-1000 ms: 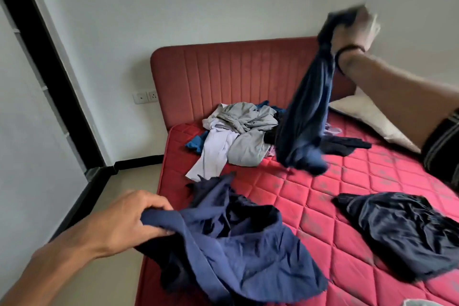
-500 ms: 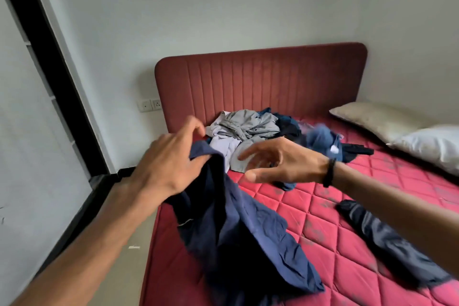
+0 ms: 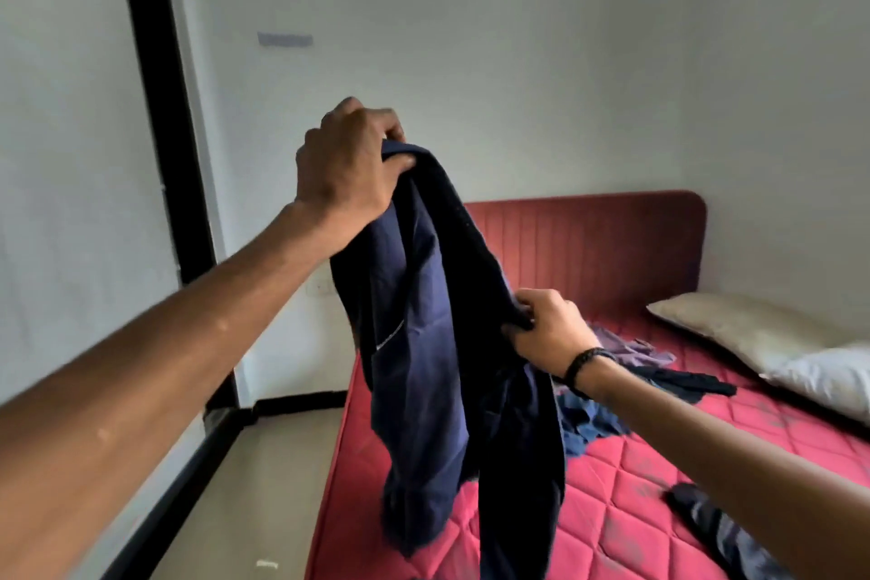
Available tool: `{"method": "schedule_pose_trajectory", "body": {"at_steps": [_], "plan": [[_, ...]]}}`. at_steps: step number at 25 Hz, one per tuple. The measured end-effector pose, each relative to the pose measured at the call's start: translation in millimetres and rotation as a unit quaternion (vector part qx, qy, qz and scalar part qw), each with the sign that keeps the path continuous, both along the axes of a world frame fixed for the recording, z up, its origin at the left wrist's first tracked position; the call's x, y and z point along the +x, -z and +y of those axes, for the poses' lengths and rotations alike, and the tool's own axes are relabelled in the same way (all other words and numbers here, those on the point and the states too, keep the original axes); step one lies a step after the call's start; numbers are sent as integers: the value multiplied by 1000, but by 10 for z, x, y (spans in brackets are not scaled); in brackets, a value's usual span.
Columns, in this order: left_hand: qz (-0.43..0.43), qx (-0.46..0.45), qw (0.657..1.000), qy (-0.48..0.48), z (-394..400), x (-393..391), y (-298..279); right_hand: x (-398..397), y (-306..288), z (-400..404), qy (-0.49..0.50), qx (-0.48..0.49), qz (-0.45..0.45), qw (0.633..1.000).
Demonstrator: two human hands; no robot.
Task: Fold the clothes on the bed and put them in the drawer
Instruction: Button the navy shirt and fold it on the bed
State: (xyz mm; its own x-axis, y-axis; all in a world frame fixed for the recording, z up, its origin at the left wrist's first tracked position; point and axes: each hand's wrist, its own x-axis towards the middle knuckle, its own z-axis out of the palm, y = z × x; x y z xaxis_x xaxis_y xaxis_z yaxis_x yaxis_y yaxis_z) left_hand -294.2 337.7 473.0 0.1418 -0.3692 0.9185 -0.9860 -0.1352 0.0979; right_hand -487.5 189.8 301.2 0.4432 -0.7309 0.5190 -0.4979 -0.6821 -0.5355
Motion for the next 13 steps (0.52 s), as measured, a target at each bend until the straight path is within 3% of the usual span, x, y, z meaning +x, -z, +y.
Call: {"method": "schedule_pose_trajectory", "body": {"at_steps": [2, 4, 9, 13], "plan": [[5, -29, 1000, -2, 273, 183, -141, -240, -370, -29, 57, -44, -60, 996], [26, -69, 997, 13, 587, 274, -325, -535, -937, 6, 53, -107, -126, 985], [39, -154, 987, -12, 1289, 170, -1180, -1055, -2736, 528, -96, -114, -227, 962], [20, -201, 979, -6, 1824, 9, -2176, -1438, -3894, 1202, -215, -58, -325, 919]]}}
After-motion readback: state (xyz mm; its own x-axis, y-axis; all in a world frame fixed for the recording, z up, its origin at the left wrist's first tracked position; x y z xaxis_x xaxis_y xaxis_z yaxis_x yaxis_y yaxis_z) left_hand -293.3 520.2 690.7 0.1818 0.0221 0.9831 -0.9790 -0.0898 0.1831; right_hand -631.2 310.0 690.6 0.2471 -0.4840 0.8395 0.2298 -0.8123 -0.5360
